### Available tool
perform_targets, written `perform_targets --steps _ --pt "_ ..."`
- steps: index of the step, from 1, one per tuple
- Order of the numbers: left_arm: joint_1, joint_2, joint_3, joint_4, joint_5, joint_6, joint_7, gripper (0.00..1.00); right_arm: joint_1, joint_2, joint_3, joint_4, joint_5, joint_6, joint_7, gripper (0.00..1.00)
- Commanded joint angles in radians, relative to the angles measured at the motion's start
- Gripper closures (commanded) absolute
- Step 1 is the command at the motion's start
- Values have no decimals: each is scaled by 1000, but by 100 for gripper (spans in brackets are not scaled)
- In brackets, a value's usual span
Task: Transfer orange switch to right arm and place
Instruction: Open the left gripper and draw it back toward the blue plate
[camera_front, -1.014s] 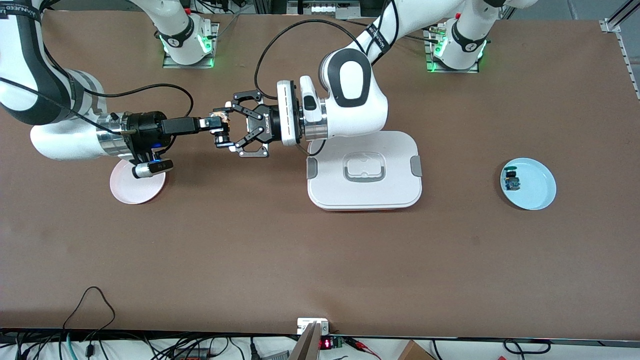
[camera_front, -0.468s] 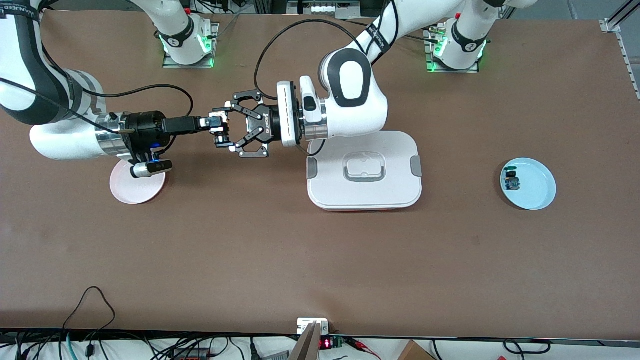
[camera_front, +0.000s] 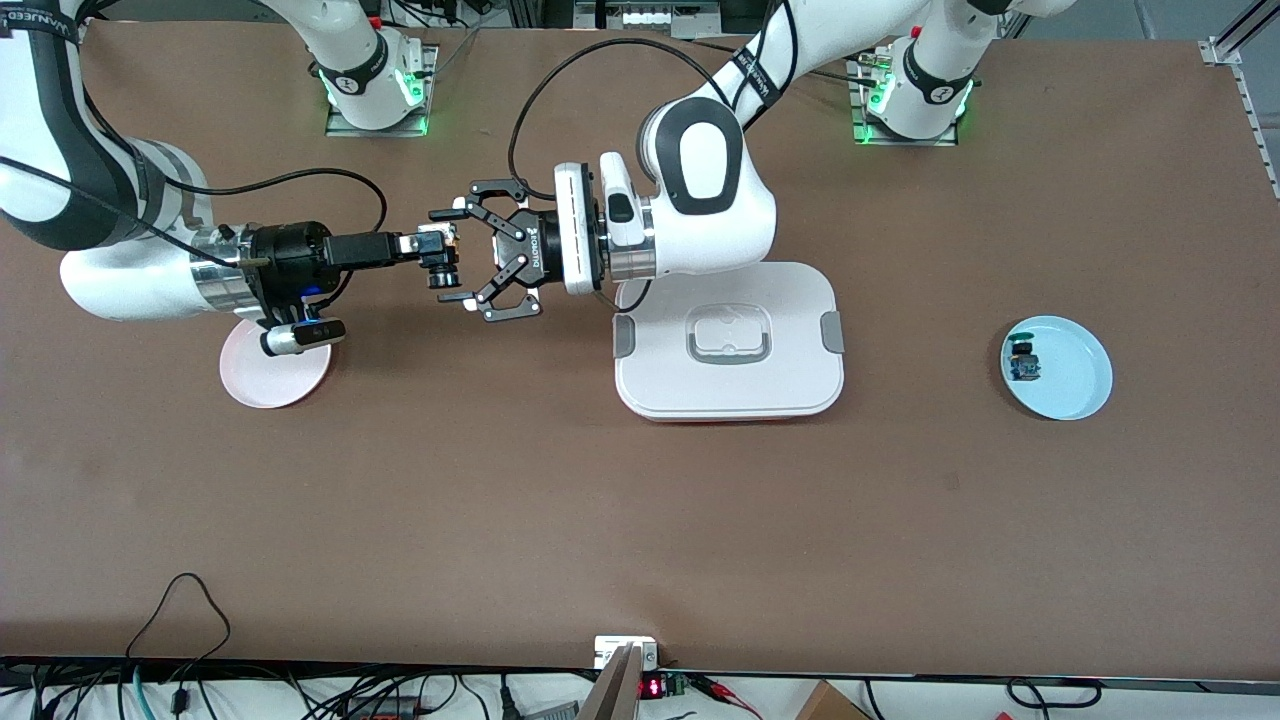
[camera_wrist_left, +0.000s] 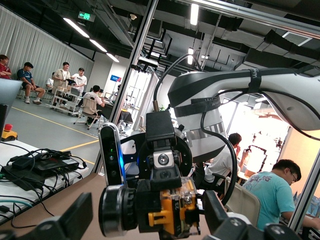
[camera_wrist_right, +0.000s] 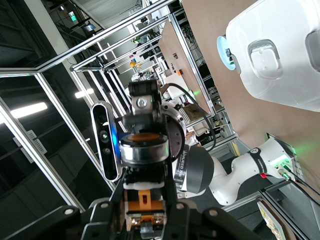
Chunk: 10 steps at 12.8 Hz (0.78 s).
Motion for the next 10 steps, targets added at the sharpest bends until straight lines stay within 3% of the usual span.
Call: perform_targets --steps 1,5,7,10 --pt "-2 12 4 33 -59 6 15 0 -16 7 6 10 18 -29 4 86" --pt "79 -37 -2 -39 -43 -64 17 0 -23 7 6 12 17 -32 3 86" --pt "172 -30 4 -77 -33 -243 29 0 -30 7 6 10 15 -31 0 86" --pt "349 -1 4 -87 122 -548 35 0 -55 5 6 10 1 -52 -14 86"
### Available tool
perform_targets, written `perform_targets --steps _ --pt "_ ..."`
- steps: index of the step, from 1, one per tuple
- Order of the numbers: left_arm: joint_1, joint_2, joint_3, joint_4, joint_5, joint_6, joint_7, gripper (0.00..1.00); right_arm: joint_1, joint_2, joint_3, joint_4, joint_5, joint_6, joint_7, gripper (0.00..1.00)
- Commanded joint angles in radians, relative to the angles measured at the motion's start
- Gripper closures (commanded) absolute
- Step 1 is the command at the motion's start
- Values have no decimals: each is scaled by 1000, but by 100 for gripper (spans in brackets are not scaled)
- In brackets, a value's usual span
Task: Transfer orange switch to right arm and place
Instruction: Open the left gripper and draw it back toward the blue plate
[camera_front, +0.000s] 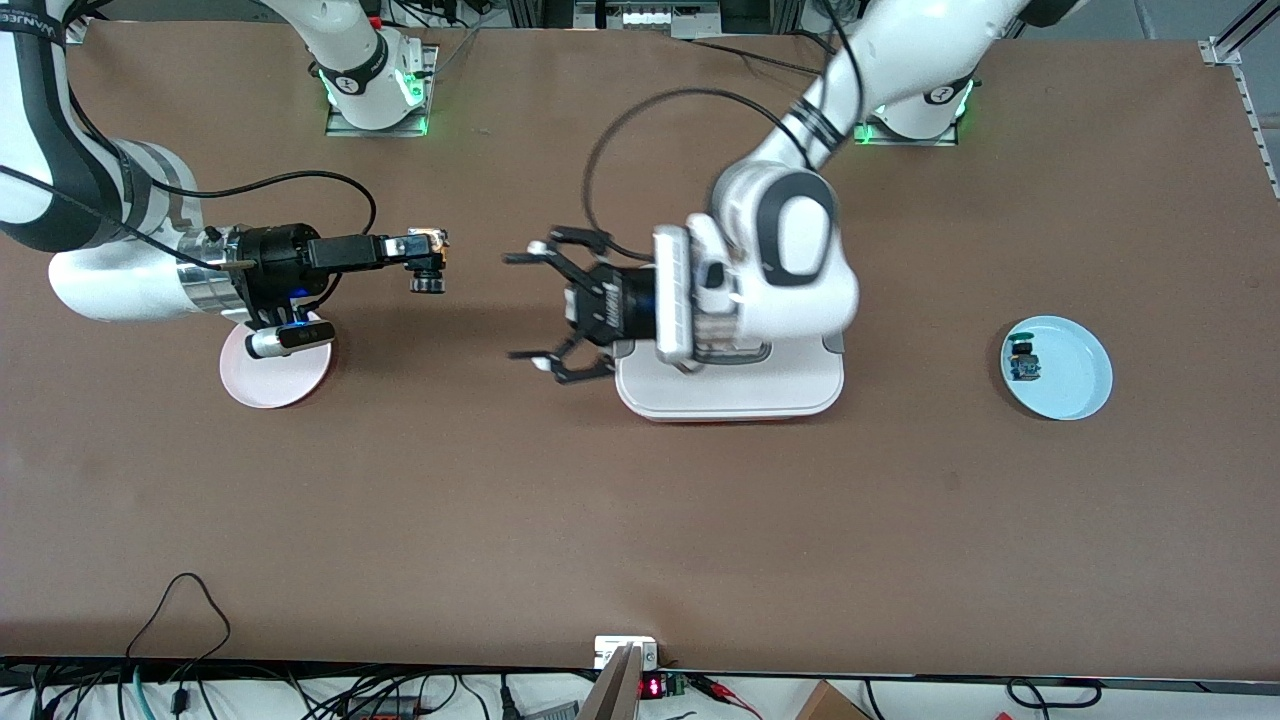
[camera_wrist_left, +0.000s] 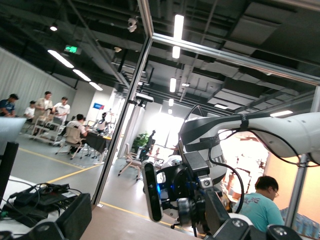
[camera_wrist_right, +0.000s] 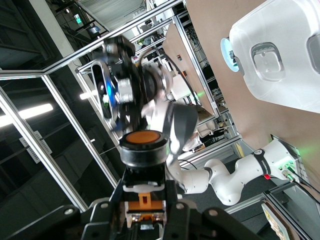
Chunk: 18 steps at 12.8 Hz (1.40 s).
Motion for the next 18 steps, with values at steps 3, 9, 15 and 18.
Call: perform_targets --steps 3,9,15,18 --pt "266 27 -15 -32 281 -388 31 0 -68 3 7 8 -45 -43 -16 86" --pt "593 60 -12 -18 734 -693 33 0 -143 -10 5 9 -393 -60 -126 86" --pt "740 80 83 115 1006 -689 24 0 -163 -12 5 11 -819 -10 -362 92" --pt "746 71 170 151 1095 -689 24 0 -162 -10 5 9 -1067 71 -569 95"
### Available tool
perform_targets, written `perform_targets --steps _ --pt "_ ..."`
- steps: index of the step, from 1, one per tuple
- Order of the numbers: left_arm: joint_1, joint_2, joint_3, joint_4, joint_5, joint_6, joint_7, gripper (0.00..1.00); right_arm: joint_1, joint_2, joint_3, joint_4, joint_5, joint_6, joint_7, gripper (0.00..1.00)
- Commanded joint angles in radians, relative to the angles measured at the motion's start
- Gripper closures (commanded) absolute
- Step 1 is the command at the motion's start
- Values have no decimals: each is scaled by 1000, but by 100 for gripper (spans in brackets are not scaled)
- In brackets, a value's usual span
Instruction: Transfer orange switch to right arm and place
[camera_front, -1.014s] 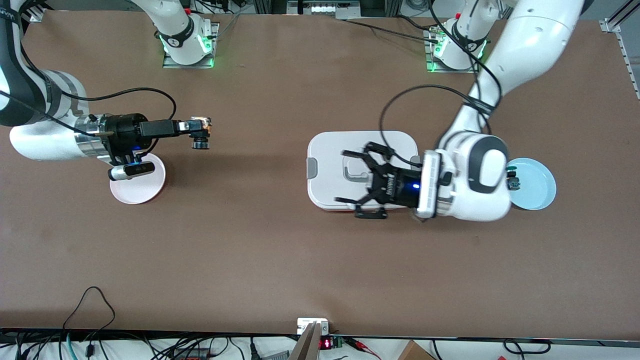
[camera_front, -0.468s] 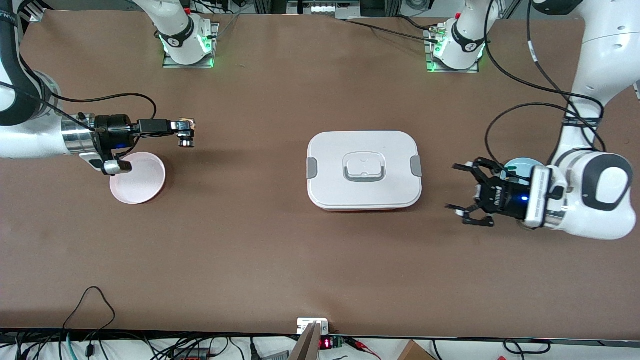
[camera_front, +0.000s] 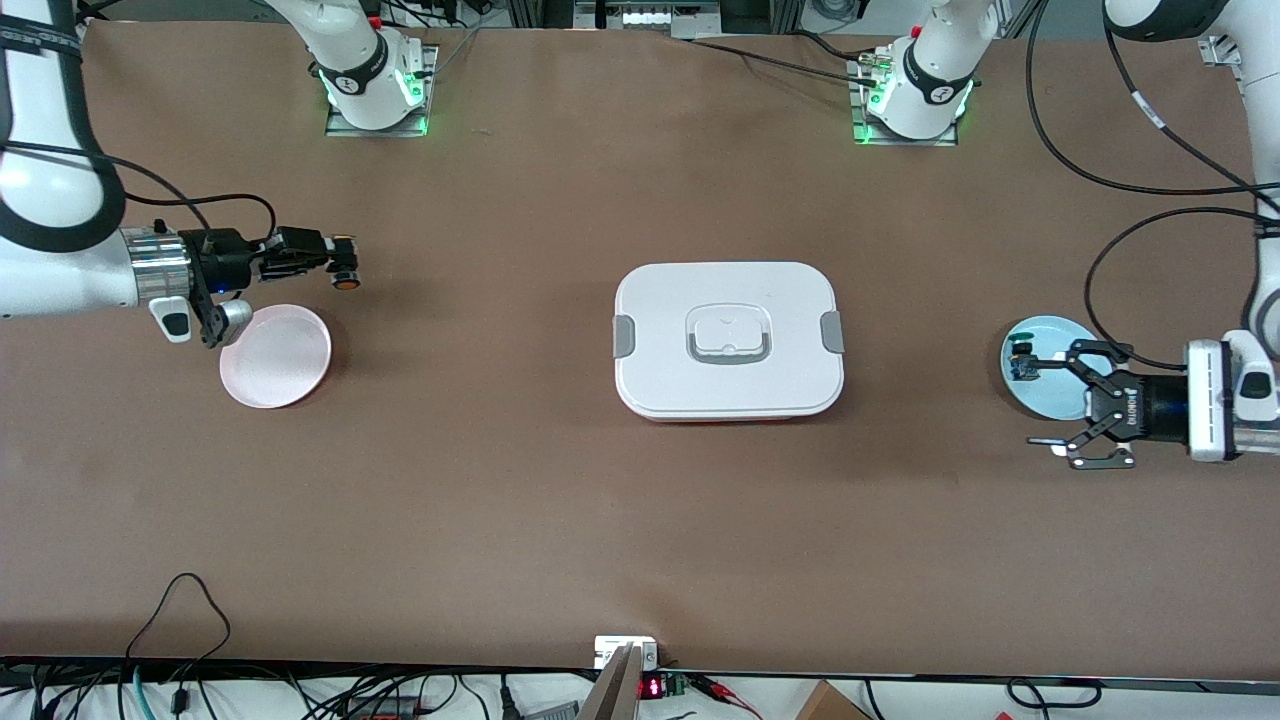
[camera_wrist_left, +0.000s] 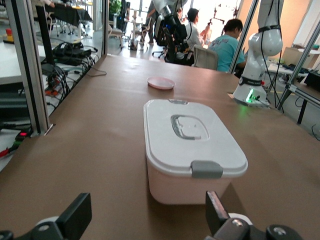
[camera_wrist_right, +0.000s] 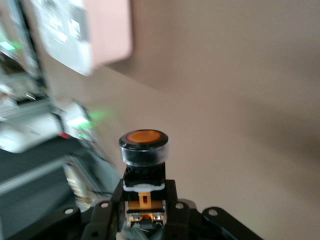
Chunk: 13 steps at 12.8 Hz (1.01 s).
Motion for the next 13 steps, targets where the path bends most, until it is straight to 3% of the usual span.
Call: perform_targets --steps 1,5,7,9,13 --pt "-10 -3 53 89 89 -10 -4 0 0 -6 8 0 -170 86 -180 96" --pt "-22 -86 52 160 268 -16 -168 0 7 -6 11 -3 -392 232 -349 98" --pt "-53 -167 59 152 357 -5 -275 0 26 3 11 -8 -559 306 -489 98" --pt "-104 -283 58 128 491 -1 -490 0 26 6 11 -23 -598 361 -556 98" --pt "-206 -550 63 -58 715 82 -1009 0 3 20 11 -103 -640 536 -751 98"
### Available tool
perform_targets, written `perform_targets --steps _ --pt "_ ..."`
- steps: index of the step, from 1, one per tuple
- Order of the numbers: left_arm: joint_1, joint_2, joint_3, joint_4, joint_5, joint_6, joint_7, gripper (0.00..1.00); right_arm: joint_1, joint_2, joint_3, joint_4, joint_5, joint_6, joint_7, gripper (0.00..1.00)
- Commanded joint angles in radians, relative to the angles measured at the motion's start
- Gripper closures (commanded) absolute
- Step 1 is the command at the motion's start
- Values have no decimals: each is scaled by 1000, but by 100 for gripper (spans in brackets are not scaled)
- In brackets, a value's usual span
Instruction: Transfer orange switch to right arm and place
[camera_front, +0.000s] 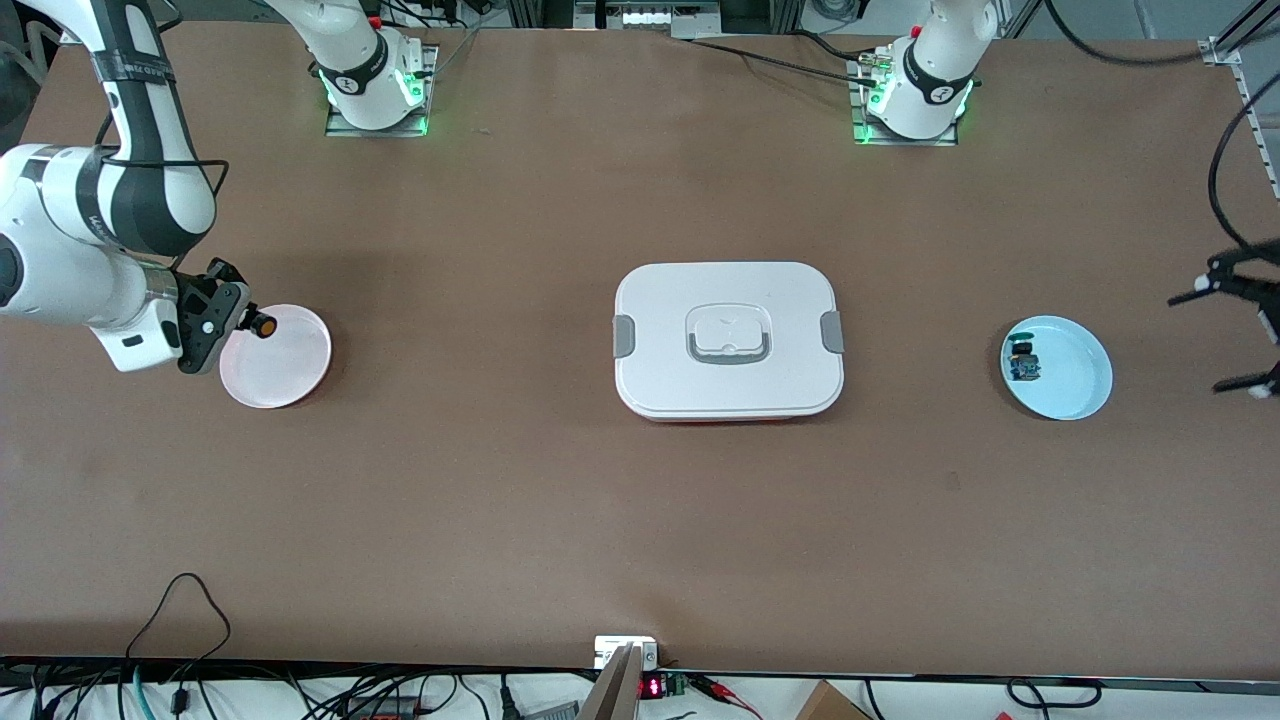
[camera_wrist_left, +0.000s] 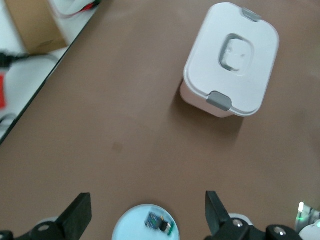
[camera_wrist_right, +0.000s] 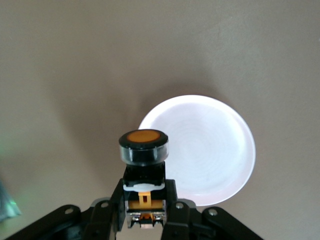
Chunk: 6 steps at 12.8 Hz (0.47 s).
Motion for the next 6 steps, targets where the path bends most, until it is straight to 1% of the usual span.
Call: perform_targets --steps 1,2,3,4,6 --pt "-80 -202 18 -210 153 62 -370 0 -28 5 5 -75 -20 113 -116 98" --pt "-110 -256 17 -271 198 59 -536 0 -38 9 3 -92 -24 142 -124 97" --pt "-136 -304 18 -335 224 60 -683 0 -43 21 5 -101 -58 176 -136 96" --pt "-144 -335 18 -376 243 63 -785 0 -43 28 5 -112 -107 217 -167 96" --pt "-168 -355 18 -440 289 69 -925 0 -45 29 5 -150 -120 283 -172 96"
